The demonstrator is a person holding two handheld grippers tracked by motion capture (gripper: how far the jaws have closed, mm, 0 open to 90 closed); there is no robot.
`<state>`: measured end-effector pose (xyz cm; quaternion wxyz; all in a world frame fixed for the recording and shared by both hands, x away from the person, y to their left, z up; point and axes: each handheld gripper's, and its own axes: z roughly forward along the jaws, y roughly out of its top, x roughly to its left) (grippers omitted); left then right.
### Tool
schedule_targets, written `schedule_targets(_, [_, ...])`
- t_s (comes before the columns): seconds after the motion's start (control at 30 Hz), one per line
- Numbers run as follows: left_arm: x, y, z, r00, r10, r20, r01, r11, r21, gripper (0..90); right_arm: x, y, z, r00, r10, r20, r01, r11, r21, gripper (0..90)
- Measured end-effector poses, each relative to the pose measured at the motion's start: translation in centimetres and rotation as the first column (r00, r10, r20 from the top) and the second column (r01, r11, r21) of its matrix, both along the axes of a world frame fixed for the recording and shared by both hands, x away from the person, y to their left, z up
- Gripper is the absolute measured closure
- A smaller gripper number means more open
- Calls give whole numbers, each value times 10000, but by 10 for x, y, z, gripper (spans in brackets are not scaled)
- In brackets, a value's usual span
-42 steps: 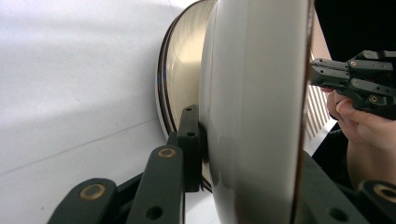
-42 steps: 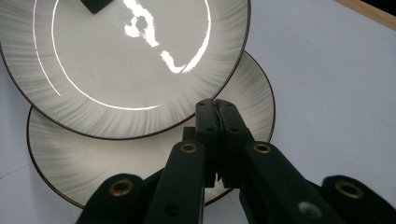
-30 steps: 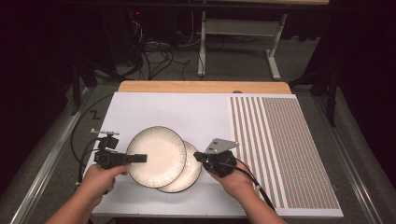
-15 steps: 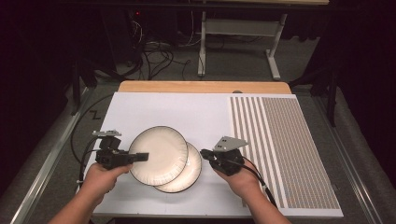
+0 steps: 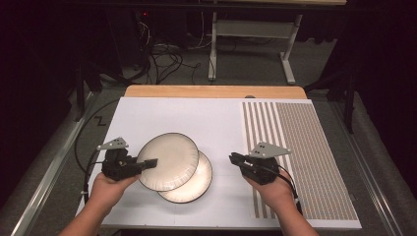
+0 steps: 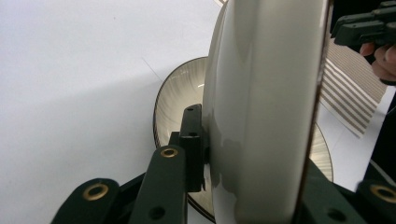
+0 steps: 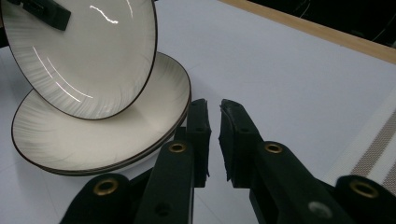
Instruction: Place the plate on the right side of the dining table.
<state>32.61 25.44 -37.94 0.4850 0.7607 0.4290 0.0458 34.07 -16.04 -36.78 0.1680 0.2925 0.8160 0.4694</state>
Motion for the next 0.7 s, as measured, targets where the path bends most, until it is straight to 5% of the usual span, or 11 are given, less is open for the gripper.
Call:
schedule_targets(0.53, [-11, -6, -1, 9893, -299, 1430, 241, 9988, 421, 746, -14, -48, 0, 9946, -957, 396, 932, 9938, 601, 681])
schedule_targets(0.7, [-16, -8, -1, 9807, -340, 1926, 238, 9982, 550, 747, -14, -51, -1, 9947, -943, 406, 904, 9919, 890, 512])
